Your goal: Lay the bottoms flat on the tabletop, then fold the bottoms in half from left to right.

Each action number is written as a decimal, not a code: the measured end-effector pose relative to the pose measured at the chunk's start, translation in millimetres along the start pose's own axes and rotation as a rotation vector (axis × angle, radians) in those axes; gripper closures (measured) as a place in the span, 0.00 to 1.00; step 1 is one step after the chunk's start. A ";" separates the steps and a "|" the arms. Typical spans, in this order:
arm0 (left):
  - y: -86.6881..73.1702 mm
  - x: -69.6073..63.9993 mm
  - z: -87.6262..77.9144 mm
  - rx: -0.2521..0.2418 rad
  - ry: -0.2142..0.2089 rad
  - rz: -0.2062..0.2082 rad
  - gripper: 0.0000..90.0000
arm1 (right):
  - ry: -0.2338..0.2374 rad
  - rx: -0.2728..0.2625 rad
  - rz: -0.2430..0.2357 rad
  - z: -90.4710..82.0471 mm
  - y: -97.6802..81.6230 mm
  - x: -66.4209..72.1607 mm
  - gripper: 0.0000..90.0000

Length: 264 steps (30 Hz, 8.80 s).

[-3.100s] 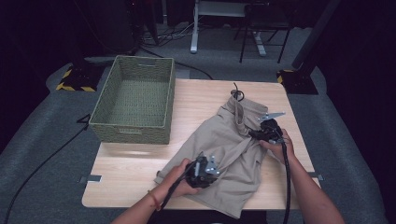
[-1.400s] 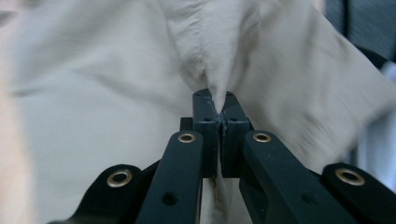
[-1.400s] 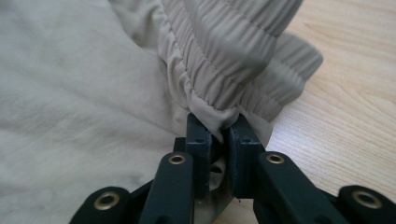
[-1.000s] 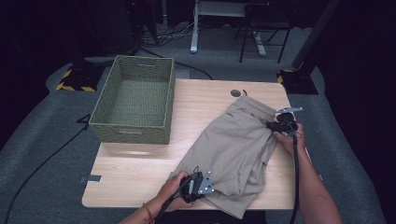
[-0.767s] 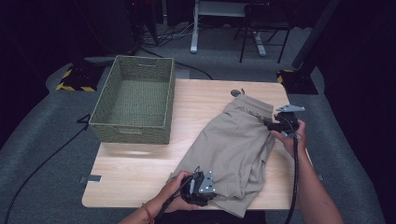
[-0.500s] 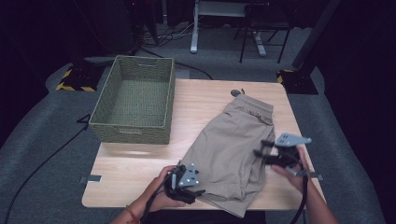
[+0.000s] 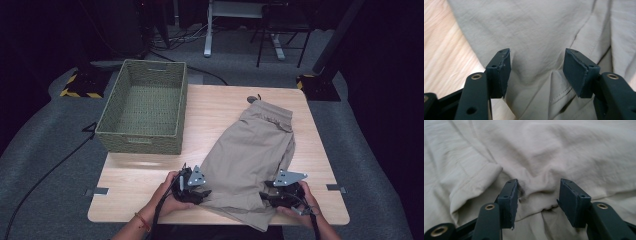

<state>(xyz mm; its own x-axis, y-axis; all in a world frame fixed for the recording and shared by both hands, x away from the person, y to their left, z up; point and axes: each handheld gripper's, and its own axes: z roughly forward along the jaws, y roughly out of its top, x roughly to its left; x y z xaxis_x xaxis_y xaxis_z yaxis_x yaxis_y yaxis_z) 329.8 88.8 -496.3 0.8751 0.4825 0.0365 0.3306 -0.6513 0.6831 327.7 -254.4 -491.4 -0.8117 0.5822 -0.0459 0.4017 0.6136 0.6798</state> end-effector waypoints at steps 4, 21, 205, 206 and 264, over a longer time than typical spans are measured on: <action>10.9 -10.5 10.4 -0.005 0.014 -0.017 0.44 | -0.084 -0.010 0.025 6.7 4.5 -33.5 0.54; 21.2 -28.4 24.9 -0.050 0.084 -0.015 0.44 | 0.023 -0.006 -0.071 -20.6 -5.3 -12.4 0.52; 140.8 131.1 123.6 0.102 0.113 -0.278 0.60 | -0.156 0.084 0.333 75.0 80.3 -197.6 0.69; 140.7 130.8 123.0 0.100 0.106 -0.280 0.66 | -0.148 0.087 0.333 74.7 81.0 -196.6 0.75; 49.1 -13.4 32.2 -0.028 0.031 0.145 0.90 | 0.112 -0.178 -0.004 -23.0 -21.0 -44.7 0.84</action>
<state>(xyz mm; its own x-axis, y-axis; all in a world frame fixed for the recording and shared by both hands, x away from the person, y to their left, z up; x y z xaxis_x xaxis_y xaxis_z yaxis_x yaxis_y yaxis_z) 345.8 31.5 -486.8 0.9014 0.4029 0.1588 0.1909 -0.6988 0.6893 345.8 -305.6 -486.8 -0.8593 0.5108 0.0258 0.3250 0.5063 0.7988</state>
